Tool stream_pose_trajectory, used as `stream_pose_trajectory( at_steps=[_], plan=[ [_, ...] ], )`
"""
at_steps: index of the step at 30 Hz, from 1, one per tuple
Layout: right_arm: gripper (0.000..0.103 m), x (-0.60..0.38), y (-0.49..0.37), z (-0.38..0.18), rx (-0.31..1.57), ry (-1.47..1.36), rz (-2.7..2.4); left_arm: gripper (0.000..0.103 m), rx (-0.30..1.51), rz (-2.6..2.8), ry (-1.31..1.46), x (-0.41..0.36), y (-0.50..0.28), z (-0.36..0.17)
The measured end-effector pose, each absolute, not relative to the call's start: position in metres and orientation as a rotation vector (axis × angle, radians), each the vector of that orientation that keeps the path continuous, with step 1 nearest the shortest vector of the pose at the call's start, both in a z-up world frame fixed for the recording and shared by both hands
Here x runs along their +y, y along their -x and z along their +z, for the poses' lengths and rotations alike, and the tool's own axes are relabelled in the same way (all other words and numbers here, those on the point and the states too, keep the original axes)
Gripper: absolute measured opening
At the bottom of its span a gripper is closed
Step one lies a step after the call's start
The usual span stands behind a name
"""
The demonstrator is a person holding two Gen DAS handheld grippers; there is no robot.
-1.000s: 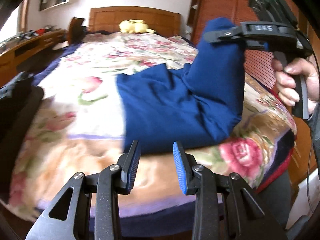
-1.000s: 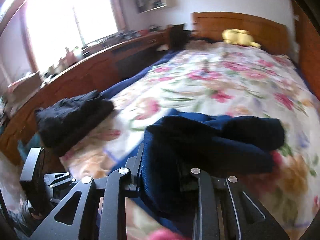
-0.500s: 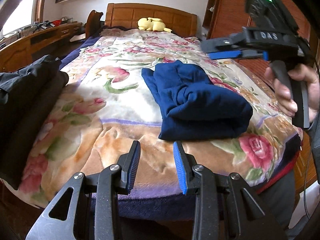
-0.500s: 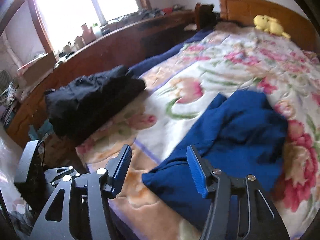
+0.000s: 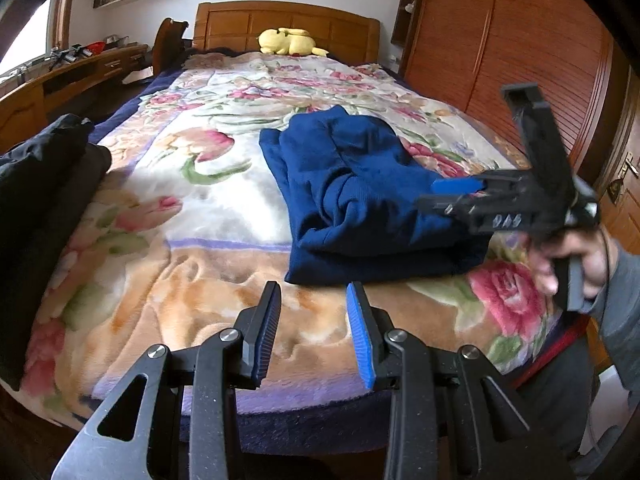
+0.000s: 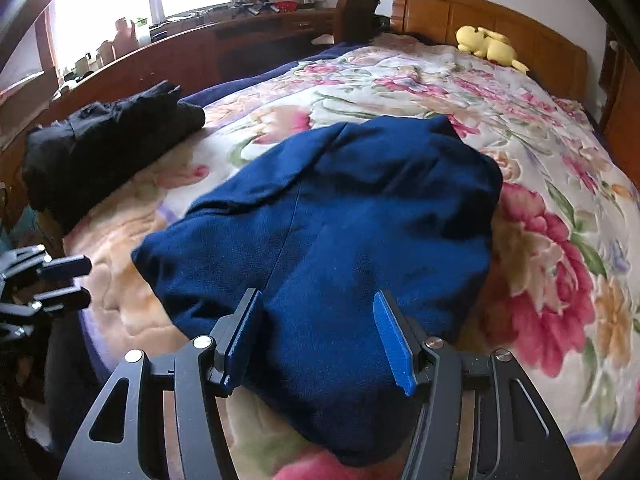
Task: Fold large clothes
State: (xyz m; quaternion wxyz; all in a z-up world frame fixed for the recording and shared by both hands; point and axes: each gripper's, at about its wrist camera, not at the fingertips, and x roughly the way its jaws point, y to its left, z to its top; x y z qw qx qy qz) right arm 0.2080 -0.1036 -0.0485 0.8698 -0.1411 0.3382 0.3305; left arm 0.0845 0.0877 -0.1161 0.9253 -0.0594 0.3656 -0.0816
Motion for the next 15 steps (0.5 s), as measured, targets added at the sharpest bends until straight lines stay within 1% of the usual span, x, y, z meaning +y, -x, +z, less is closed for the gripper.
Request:
stream_pose_trajectory(
  at_steps=[5,15],
  plan=[
    [0.062,-0.088,-0.201,-0.077,0.637,0.36,0.651,0.035,0.769,-0.163,0.114,0.085,-0.09,-0.122],
    [0.061,-0.117,-0.214,-0.063,0.616,0.276,0.735,0.035,0.795,-0.147,0.095,0.081,-0.103,-0.132]
  ],
)
